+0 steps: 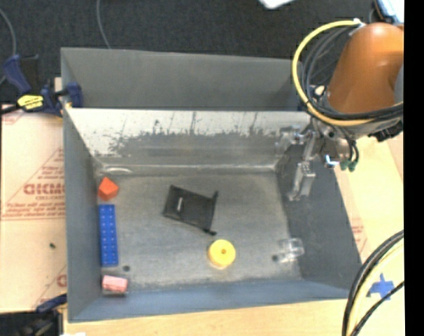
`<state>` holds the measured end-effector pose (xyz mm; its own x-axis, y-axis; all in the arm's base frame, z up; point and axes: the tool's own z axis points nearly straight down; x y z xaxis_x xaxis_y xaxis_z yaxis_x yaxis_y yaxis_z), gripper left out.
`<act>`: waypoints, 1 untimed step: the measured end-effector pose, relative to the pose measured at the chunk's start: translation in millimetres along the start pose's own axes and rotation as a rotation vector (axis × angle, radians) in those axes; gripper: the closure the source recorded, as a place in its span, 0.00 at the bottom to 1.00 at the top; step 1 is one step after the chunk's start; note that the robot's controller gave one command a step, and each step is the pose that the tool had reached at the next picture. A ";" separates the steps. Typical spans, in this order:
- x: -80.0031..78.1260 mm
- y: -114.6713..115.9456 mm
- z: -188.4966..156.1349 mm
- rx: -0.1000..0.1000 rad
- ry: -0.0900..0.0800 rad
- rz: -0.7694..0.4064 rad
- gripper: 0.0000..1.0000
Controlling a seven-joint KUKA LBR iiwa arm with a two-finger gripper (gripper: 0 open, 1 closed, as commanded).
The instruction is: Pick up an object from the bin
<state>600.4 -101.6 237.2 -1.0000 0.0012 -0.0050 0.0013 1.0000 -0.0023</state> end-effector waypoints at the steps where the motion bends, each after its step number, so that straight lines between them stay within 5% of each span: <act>1: -40.0 68.3 71.3 -0.003 0.003 0.177 0.00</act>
Offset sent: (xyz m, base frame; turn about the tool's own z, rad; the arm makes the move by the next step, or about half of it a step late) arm 0.0148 0.0735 -0.0878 -0.1193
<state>640.8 -33.5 165.9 -0.9841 0.1775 -0.0021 0.1775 0.9841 0.0010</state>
